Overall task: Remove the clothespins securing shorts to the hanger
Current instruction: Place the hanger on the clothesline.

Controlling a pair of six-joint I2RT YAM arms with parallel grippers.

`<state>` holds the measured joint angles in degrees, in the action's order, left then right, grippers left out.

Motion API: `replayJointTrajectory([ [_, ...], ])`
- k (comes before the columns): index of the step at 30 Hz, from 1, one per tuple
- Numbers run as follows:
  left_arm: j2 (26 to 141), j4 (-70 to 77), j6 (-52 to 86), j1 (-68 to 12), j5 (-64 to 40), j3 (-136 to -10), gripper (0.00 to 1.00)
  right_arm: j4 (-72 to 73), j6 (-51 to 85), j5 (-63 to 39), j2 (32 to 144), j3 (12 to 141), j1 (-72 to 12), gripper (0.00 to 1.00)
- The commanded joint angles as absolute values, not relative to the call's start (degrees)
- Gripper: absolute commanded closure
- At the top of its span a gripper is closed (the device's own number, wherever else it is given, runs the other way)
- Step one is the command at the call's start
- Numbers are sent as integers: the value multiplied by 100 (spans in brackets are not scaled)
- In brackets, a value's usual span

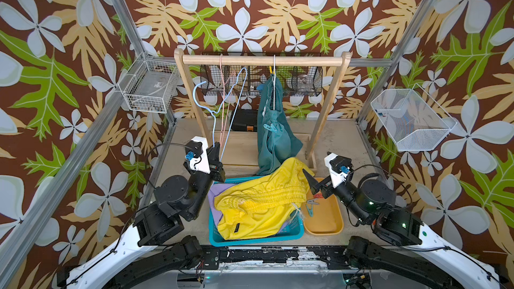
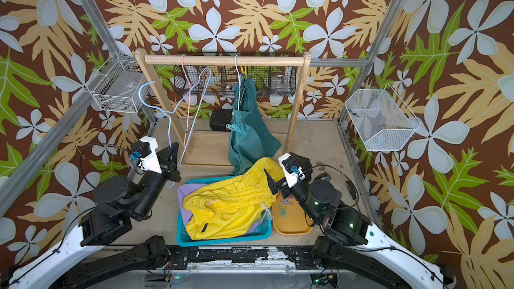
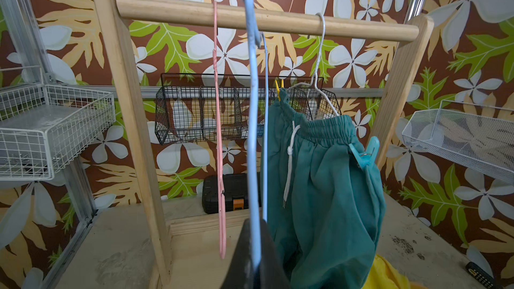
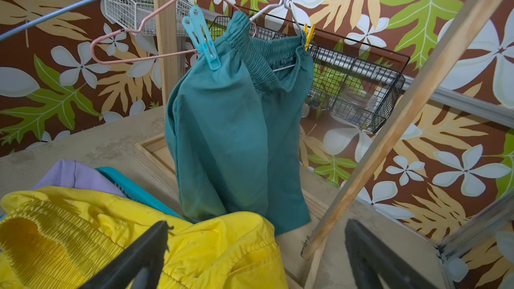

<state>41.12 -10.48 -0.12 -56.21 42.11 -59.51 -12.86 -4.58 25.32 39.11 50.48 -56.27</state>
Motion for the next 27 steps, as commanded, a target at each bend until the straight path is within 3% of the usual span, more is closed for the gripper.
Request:
replayJointTrajectory([
  [1,4444,-1618,209,-5619,4322,-6217,100,-1240,-48,2538,4054,4993,-5616,0],
  [7,5375,-2102,132,-5617,4596,-7008,100,-1170,442,1728,4342,4790,-5085,0],
  [12,6027,-2196,138,-5231,4039,-7693,100,-800,837,503,4431,4382,-4171,0],
  [27,7905,-2415,-469,-3897,3386,-9645,100,-614,949,-505,4178,3857,-2980,0],
])
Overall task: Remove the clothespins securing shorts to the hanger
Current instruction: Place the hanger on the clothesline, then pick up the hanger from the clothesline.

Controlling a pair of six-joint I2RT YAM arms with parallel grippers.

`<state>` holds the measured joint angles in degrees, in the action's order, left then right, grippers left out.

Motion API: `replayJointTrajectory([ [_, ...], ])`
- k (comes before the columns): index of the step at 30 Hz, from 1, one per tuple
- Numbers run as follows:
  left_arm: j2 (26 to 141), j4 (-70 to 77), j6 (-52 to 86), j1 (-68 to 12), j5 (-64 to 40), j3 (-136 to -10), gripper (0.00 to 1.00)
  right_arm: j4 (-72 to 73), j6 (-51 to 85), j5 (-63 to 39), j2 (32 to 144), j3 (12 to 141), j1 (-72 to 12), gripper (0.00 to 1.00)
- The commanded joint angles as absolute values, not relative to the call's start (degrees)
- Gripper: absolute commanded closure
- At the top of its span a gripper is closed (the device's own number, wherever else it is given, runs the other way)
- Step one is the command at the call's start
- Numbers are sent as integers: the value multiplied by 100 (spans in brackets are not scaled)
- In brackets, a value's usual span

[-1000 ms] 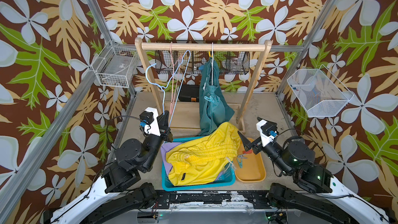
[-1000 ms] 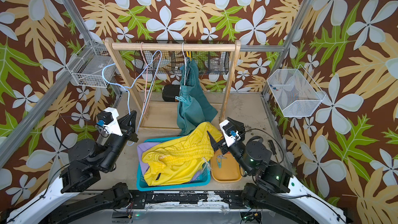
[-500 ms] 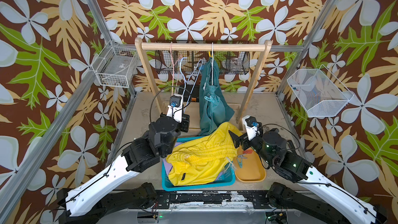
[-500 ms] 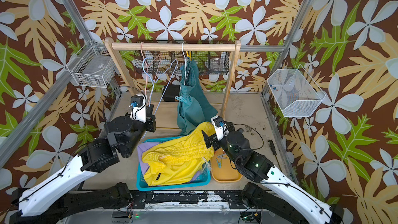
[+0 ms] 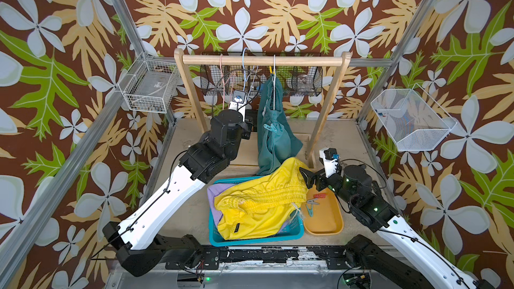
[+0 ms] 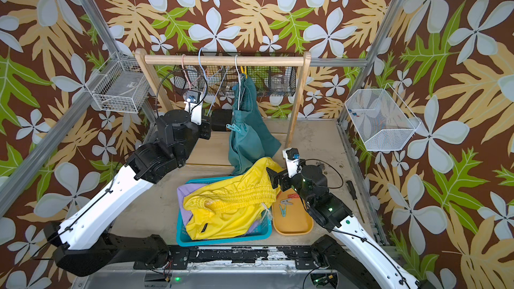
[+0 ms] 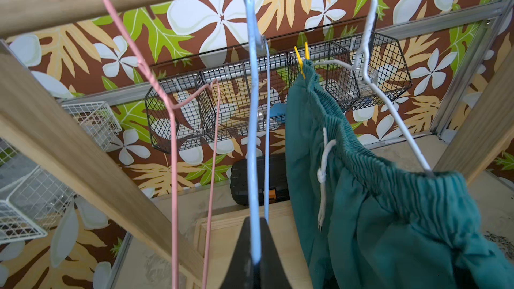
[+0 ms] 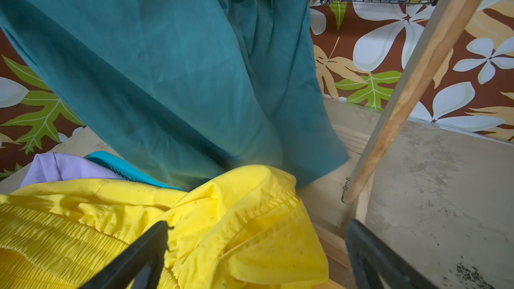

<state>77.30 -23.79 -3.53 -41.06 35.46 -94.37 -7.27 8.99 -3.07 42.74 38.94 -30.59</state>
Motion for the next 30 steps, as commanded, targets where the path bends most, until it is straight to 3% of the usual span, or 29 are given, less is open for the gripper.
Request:
replayJointTrajectory([
  [1,8001,-2470,-445,-3791,3307,-9733,100,-636,949,-510,4114,3837,-2927,0],
  [7,8379,-2502,-293,-3132,2796,-9776,100,-659,993,-680,3994,3773,-2751,0],
  [14,8140,-2331,32,-3059,2588,-9118,100,-672,1003,-759,4009,3779,-2743,0],
  [15,8040,-2279,59,-3059,2587,-8963,96,-672,1003,-758,3995,3778,-2742,0],
  [16,7923,-2215,86,-3058,2568,-8816,84,-668,995,-769,3993,3779,-2744,0],
  [18,7707,-2142,93,-3059,2506,-8610,57,-664,993,-788,3995,3801,-2742,0],
  [20,7468,-2032,88,-3059,2495,-8421,15,-651,993,-800,4008,3792,-2742,0],
  [21,7363,-1983,81,-3059,2488,-8343,6,-649,1002,-792,4008,3788,-2744,0],
  [22,7233,-1902,79,-3059,2487,-8250,0,-666,1010,-797,4001,3796,-2742,0],
  [30,5591,-815,96,-3060,2009,-6813,0,-825,1137,-712,3377,3632,-2749,0],
])
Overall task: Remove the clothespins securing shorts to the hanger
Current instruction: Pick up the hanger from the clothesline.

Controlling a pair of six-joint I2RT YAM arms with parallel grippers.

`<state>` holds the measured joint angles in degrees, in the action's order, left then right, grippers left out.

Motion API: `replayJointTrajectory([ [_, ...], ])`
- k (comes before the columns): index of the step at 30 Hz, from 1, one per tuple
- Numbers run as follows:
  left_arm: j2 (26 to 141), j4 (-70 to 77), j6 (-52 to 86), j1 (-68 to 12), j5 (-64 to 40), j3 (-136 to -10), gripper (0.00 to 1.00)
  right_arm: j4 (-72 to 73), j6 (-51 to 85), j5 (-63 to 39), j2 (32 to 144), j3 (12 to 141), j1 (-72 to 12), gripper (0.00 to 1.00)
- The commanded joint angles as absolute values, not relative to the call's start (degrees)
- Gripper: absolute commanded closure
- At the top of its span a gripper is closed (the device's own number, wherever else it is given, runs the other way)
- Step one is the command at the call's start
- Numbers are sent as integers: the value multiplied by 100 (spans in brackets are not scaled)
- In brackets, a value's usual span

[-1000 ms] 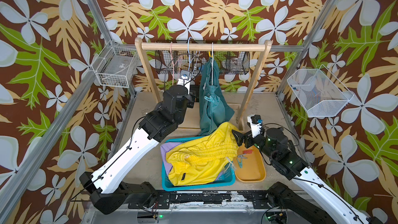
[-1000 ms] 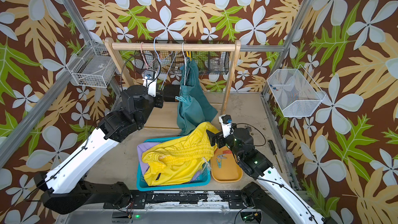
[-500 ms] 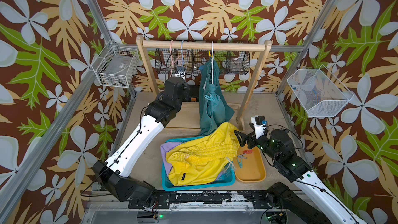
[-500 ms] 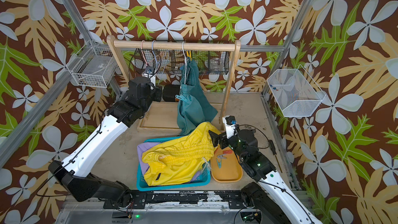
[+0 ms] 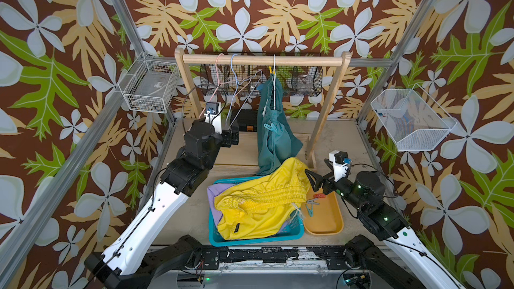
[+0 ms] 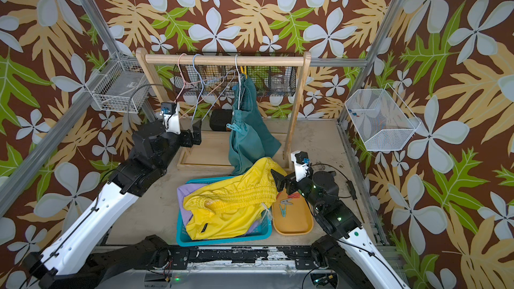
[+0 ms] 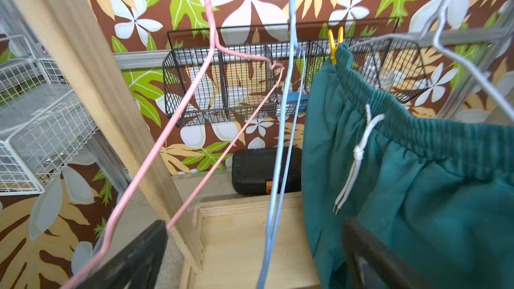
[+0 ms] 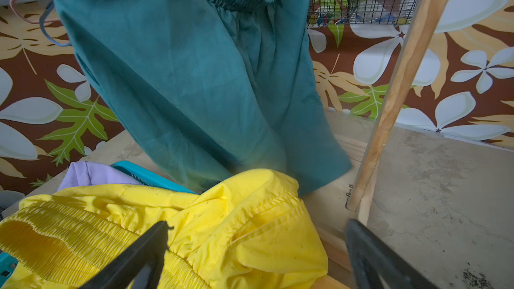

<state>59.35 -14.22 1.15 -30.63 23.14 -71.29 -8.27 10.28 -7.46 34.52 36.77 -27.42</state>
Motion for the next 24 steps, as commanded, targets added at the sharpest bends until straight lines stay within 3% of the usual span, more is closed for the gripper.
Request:
replayJointTrajectory([
  [1,5364,-660,49,-3059,1944,-6587,0,-851,1159,-712,3386,3627,-2746,0],
  [15,4041,-455,51,-3057,1585,-5671,0,-432,1344,-579,3670,3615,-2742,0],
  [24,4202,-543,481,-3063,650,-6052,0,-272,1399,-595,3840,3686,-2749,0],
])
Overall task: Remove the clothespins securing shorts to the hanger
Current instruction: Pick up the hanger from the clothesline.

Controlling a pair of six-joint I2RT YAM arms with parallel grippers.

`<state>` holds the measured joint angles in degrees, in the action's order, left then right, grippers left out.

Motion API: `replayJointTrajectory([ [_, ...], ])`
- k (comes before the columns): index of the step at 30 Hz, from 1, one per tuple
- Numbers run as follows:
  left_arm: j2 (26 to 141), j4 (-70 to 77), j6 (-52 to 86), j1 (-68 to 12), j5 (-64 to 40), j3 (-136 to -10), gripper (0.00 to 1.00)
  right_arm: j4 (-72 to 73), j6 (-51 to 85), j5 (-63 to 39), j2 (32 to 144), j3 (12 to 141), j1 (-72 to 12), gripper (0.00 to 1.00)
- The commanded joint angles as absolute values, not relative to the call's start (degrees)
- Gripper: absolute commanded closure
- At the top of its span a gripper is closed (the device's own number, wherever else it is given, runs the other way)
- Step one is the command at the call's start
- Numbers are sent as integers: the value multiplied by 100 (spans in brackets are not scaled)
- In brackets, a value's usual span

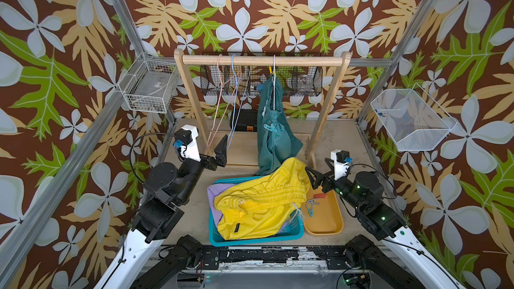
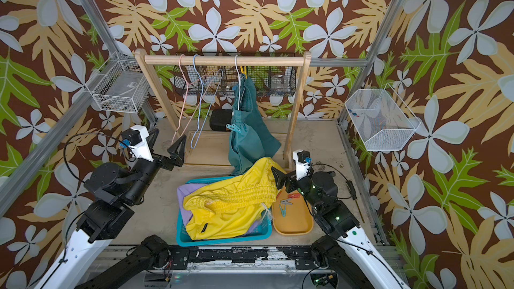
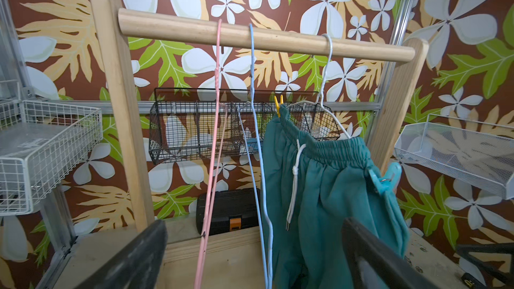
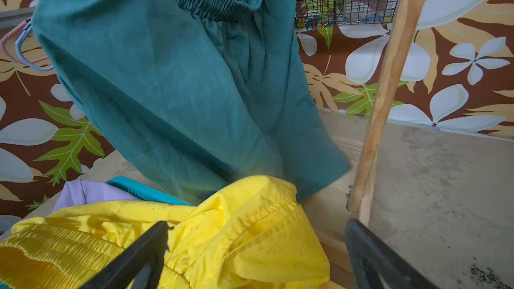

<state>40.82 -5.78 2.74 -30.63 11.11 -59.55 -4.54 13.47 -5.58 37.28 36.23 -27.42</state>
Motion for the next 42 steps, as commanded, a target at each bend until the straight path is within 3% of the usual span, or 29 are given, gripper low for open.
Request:
replayJointTrajectory([
  [1,4297,-577,548,-3067,556,-6114,0,-264,1398,-651,3917,3698,-2742,0],
  [9,4880,-657,778,-3193,423,-6317,0,-129,1582,-1021,4140,3633,-2362,0],
  [14,5026,-627,546,-3979,1203,-6480,0,371,2198,-2624,4096,3312,-1031,0],
  [18,5084,-572,667,-4325,1242,-6564,0,932,2779,-3735,4104,3024,-145,0],
  [27,5855,-497,349,-5649,2592,-6845,0,967,2821,-3857,4037,2981,-95,0],
  [36,7009,-475,430,-5845,3141,-7250,0,871,2760,-3849,3904,2939,-90,0],
  [42,7505,-182,402,-5837,4074,-7353,0,712,2641,-3823,3824,2985,-89,0],
])
